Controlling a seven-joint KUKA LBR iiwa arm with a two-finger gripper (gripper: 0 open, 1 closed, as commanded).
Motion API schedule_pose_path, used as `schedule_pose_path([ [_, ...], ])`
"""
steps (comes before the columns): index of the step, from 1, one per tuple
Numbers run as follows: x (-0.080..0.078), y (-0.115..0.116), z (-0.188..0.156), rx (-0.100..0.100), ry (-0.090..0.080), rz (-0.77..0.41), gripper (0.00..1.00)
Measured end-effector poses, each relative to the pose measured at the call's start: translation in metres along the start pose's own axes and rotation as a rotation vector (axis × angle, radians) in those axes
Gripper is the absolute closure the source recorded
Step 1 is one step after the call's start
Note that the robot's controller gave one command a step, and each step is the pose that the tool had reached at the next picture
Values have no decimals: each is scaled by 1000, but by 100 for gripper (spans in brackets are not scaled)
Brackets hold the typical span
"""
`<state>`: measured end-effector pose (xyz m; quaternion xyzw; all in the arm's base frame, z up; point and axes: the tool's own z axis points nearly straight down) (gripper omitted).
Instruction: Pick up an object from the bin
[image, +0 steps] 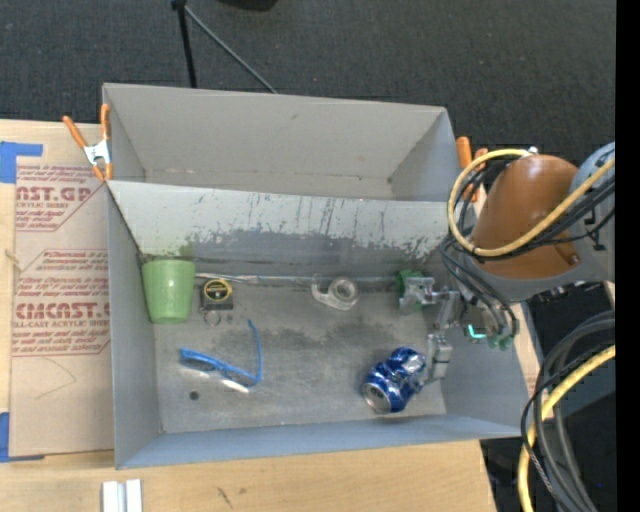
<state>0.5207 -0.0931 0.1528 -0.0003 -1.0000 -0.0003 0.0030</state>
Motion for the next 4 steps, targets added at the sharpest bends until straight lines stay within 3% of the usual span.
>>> schedule_pose_path([
  [1, 34, 16, 84, 0, -9, -65, 0],
  [2, 34, 16, 82, 1, -6, -66, 100],
  [3, 1, -37, -46, 5, -17, -70, 100],
  [4, 29, 3, -177, 3, -18, -79, 100],
])
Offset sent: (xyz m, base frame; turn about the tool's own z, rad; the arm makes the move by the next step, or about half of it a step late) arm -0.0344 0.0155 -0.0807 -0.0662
